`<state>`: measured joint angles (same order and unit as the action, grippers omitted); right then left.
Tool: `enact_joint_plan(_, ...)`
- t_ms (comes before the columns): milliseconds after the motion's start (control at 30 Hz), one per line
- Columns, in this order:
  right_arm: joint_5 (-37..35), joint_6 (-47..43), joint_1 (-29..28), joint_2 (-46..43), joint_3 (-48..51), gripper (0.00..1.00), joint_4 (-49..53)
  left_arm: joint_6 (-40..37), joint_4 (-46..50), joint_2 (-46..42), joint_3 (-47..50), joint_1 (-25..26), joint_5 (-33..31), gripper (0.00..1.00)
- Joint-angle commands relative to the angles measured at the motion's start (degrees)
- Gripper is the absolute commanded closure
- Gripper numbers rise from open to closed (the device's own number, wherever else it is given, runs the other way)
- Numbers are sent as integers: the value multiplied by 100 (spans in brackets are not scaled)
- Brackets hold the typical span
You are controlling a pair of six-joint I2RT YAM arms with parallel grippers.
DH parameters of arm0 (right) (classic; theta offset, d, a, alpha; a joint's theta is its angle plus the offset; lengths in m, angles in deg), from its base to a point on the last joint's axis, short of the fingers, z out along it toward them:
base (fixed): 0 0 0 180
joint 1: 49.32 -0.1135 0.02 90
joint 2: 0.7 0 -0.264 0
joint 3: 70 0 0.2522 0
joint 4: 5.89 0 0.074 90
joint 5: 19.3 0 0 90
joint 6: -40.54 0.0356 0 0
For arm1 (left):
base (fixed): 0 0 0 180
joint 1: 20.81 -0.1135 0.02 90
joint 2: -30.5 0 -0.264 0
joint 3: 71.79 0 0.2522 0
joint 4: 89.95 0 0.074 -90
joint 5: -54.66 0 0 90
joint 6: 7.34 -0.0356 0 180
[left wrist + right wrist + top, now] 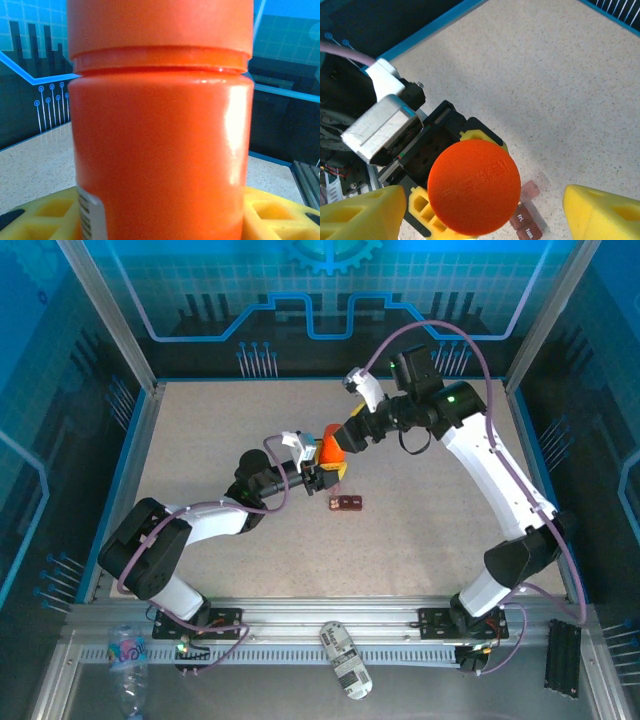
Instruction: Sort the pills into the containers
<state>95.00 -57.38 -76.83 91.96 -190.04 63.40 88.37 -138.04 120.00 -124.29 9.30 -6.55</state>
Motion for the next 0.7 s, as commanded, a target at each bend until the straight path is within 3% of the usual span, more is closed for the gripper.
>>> enact_joint_plan(0, 141, -185, -114, 97, -174, 19, 283, 35, -152, -149, -166, -15, 170, 100)
enact_joint_plan(533, 251, -10, -141, 314, -177, 36, 156, 35, -188, -151, -142, -17, 170, 100)
enact_joint_plan(667, 247, 19, -140, 331, -192, 48, 143, 42, -185, -158, -131, -14, 164, 100)
